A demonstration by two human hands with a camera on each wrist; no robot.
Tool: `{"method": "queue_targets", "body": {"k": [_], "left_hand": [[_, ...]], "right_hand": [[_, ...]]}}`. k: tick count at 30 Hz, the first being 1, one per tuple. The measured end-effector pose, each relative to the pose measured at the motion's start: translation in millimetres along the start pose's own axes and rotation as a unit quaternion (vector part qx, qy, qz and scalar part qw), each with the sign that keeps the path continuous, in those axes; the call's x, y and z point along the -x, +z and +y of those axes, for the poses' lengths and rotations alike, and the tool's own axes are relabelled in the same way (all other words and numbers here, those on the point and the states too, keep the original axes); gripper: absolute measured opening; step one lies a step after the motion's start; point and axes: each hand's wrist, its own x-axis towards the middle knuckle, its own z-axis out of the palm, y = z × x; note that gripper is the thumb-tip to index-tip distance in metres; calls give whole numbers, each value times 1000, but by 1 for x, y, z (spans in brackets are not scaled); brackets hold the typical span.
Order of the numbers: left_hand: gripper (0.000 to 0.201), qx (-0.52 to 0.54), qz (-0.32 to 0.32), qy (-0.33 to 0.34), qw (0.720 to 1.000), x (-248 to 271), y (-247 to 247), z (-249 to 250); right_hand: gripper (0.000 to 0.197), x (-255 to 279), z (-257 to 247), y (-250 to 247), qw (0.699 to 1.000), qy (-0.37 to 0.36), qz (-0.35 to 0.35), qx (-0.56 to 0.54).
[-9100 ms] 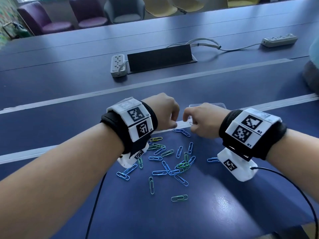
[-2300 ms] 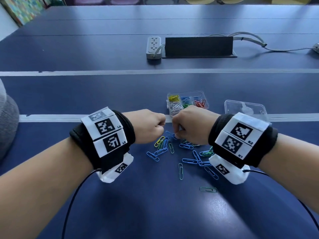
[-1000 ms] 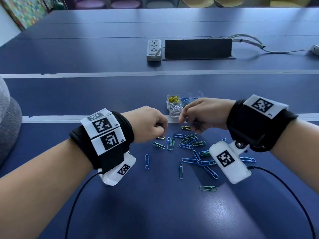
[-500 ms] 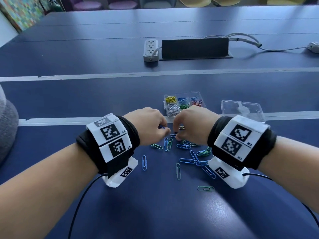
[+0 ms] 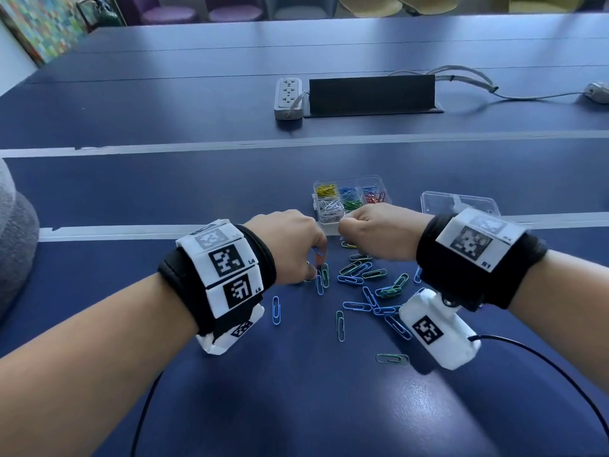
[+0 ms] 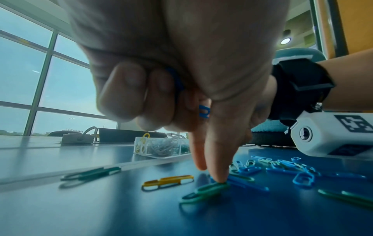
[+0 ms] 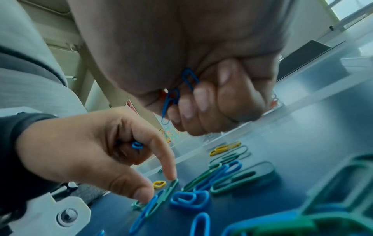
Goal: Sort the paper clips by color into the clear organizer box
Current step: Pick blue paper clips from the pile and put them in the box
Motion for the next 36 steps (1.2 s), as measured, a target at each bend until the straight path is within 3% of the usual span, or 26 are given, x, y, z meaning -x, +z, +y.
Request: {"method": "queue_targets", "body": {"k": [3, 6, 9, 11, 17, 22, 27, 32, 36], "left_hand": [[34, 5, -1, 9, 1000, 1, 1, 1], [42, -3, -7, 2, 1000, -1, 2, 2], [26, -4, -4, -7, 1000, -3, 3, 1], [17, -3, -2, -7, 1000, -3, 3, 0], [24, 11, -8, -7, 1000, -2, 2, -2], [18, -17, -19, -9, 1000, -3, 2, -5], [7, 0, -11, 26, 1000, 0, 6, -10], [11, 0, 10, 21, 1000, -1, 8, -8], [21, 3, 35, -26, 999, -3, 5, -10]], "right_hand": [[30, 5, 5, 3, 996, -20, -45, 78], [10, 12, 8, 6, 992, -35, -37, 112], [23, 15, 8, 8, 989, -49, -40, 132], [22, 16, 6, 10, 984, -54, -41, 164], [33, 21, -3, 19, 969, -65, -30, 235], [31, 22, -3, 18, 967, -101, 6, 232], [28, 22, -5, 6, 983, -59, 10, 174], [37, 16, 0, -1, 990, -32, 15, 139], [42, 12, 5, 1, 991, -26, 1, 131]]}}
